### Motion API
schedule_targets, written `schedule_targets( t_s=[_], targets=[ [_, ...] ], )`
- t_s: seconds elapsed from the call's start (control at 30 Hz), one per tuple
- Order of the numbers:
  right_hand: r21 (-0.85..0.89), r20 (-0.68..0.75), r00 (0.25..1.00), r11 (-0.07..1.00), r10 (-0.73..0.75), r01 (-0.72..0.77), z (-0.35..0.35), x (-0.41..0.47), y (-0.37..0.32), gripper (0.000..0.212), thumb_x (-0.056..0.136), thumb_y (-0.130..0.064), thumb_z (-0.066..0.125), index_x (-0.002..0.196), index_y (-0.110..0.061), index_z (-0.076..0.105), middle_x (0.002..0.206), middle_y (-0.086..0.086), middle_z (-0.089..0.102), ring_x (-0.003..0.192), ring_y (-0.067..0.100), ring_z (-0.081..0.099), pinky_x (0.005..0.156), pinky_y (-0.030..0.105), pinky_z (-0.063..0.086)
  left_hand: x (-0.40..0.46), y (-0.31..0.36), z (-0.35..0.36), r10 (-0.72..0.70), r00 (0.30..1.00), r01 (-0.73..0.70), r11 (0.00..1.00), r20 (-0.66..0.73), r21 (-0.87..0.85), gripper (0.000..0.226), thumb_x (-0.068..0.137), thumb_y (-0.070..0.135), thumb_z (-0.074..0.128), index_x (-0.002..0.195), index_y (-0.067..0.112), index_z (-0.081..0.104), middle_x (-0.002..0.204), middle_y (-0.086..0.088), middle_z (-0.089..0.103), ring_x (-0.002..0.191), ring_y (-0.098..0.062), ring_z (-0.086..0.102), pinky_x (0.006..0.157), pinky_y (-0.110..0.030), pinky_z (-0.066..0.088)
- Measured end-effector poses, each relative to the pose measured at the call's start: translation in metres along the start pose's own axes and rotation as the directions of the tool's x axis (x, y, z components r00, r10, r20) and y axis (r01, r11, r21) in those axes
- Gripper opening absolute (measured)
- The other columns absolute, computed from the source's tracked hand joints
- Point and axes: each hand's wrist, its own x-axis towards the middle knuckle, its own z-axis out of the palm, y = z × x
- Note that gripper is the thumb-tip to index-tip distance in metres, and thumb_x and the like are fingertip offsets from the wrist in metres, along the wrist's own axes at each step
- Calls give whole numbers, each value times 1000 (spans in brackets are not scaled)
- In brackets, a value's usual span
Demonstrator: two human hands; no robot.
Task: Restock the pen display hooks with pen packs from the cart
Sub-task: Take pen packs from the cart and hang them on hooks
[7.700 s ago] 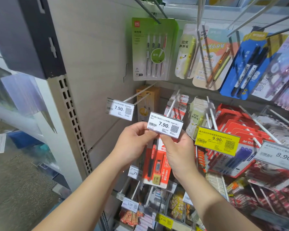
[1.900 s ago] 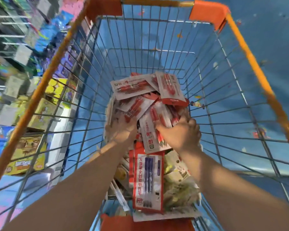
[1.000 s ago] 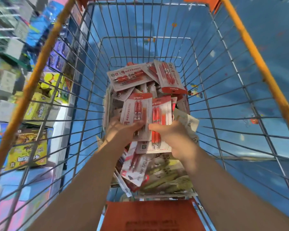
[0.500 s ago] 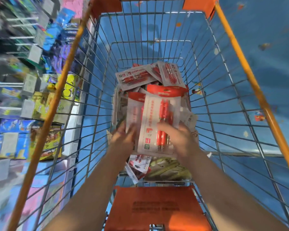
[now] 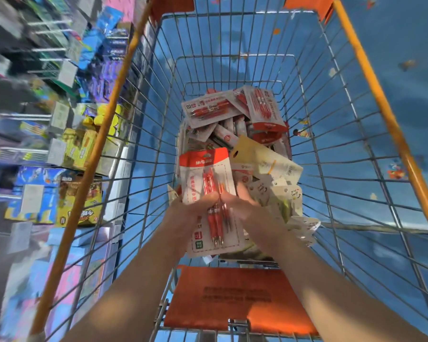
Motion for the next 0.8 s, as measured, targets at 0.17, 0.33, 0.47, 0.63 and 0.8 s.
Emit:
schedule_targets(
  t_s=[0.17, 0.33, 0.47, 0.63, 0.8],
  targets=[
    [54, -576, 817, 998, 11, 24, 2, 18, 21, 35, 97, -45, 56, 124, -24, 59, 117, -3, 66, 107, 20, 65, 79, 27, 50, 3, -10, -8, -42, 987, 41, 999, -156, -9, 40, 83, 39, 81, 115, 17, 70, 89, -4, 81, 77, -25, 79, 76, -43, 63],
    [-91, -641, 746, 948, 180, -306, 22, 38, 42, 73, 77, -44, 70, 138, -18, 40, 115, 4, 62, 102, 25, 61, 85, 39, 51, 3, -14, -12, -50, 959, 49, 999, -278, -13, 41, 77, 40, 88, 108, 21, 69, 88, -1, 80, 79, -24, 79, 83, -48, 62],
    [-236, -706, 691, 868, 156, -437, 31, 53, 44, 81, 80, -58, 76, 144, -22, 43, 149, 12, 44, 141, 38, 39, 112, 57, 37, -1, -18, -18, -22, 940, 15, 1000, -341, -22, 36, 77, 34, 88, 105, 21, 70, 88, -1, 80, 79, -22, 78, 79, -42, 63],
    [-127, -677, 702, 904, 222, -408, 28, 62, 52, 67, 73, -63, 73, 125, -23, 54, 136, 13, 59, 126, 38, 54, 102, 59, 47, -7, -19, -24, -26, 940, 37, 999, -341, 24, 37, 76, 38, 89, 104, 23, 69, 87, 2, 79, 80, -21, 78, 82, -44, 62],
    [97, -620, 750, 971, 231, -219, 9, 30, 38, 39, 102, -27, 53, 138, -11, 49, 124, 15, 62, 93, 25, 61, 77, 39, 52, -31, -12, -16, -60, 950, 68, 998, -307, 14, 34, 78, 40, 87, 103, 23, 71, 83, 1, 80, 74, -22, 78, 72, -39, 62]
  ],
)
